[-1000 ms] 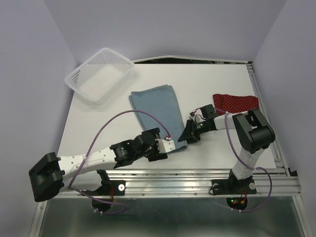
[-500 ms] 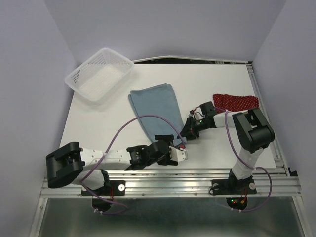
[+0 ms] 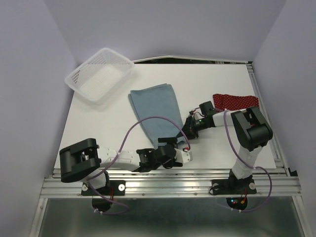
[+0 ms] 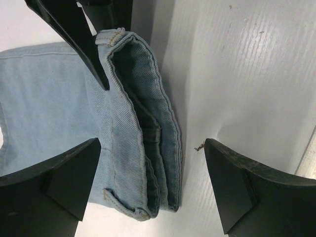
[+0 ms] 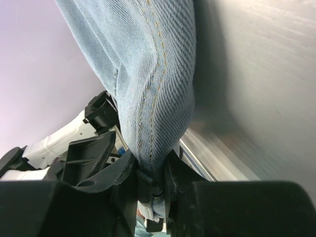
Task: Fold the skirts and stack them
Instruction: Fold the skirt
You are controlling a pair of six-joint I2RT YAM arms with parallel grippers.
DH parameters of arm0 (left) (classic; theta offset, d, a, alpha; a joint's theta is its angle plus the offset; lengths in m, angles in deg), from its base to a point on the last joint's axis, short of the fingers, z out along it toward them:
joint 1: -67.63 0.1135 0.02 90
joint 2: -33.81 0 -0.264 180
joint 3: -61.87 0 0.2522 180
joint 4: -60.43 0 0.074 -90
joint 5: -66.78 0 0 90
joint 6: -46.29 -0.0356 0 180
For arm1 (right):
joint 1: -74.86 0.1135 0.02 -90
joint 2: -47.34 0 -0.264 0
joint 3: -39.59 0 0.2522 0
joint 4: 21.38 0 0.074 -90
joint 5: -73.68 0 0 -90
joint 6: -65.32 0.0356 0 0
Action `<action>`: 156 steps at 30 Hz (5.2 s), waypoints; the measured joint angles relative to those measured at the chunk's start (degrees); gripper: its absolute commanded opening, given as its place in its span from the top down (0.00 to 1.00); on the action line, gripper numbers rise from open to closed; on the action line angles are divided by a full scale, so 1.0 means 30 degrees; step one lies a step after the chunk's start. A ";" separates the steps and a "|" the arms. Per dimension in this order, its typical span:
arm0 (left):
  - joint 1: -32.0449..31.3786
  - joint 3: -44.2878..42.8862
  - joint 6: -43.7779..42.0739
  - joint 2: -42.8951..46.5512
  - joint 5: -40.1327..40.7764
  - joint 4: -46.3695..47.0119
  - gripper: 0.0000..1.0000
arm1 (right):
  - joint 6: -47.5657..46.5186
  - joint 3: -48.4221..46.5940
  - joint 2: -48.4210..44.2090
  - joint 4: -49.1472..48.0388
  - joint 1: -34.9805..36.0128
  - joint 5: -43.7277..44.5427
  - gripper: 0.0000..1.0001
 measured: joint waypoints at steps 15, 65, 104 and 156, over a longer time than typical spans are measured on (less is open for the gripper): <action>-0.0124 -0.0430 0.0561 -0.2302 0.3395 0.1246 0.36 | 0.0517 0.0007 0.0000 -0.0058 0.0000 -0.0481 0.99; 0.2404 -1.2488 0.0066 0.0015 -1.5504 -1.9620 0.97 | -1.8367 -1.6560 0.7468 0.7956 0.1224 0.4262 0.74; 1.0316 -1.9737 -0.8881 -0.8466 -1.1315 -1.9460 0.91 | -1.7755 -1.4586 0.7868 0.8269 0.1741 -0.0423 0.75; 1.4892 -0.9442 1.0265 -0.2120 -1.8608 -0.8750 0.42 | -0.7650 -0.6142 -0.2477 0.2572 0.0525 -0.1253 0.42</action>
